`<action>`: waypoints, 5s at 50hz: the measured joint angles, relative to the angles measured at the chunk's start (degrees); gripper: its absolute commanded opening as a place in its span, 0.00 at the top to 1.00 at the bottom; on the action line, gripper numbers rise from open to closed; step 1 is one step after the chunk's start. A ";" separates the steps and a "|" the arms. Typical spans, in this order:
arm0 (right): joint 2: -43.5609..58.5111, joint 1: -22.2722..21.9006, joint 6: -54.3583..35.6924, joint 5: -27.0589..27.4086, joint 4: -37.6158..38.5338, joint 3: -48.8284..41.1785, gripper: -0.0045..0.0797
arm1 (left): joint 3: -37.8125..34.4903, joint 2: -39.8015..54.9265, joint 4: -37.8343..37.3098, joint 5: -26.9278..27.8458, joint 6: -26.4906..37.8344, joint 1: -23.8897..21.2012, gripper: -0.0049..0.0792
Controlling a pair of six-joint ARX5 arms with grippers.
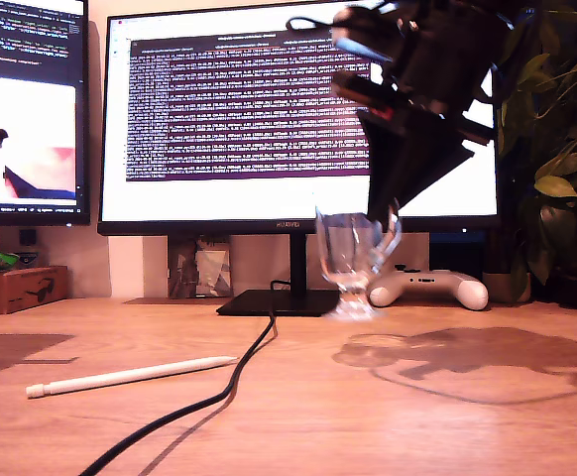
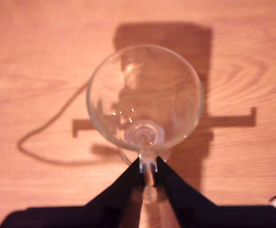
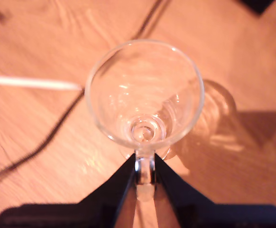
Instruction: Pick the small glass cups in front of you with each of your hands, and place them behind the white pen
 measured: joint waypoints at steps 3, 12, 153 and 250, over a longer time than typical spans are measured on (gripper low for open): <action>0.00 0.66 0.00 0.02 0.02 0.04 0.96 | 0.00 -1.27 0.66 -0.02 0.44 -0.39 0.97; 2.19 2.82 0.00 -0.50 -0.26 1.90 0.96 | 0.00 -4.20 1.51 -0.02 0.90 -1.60 0.97; 26.45 11.74 0.04 -1.07 -2.40 29.29 0.96 | 0.00 -6.45 3.91 8.92 0.20 -4.09 0.97; 29.03 11.72 1.36 -5.53 -17.59 43.41 0.59 | -0.04 -6.45 3.37 19.17 12.66 -5.07 0.97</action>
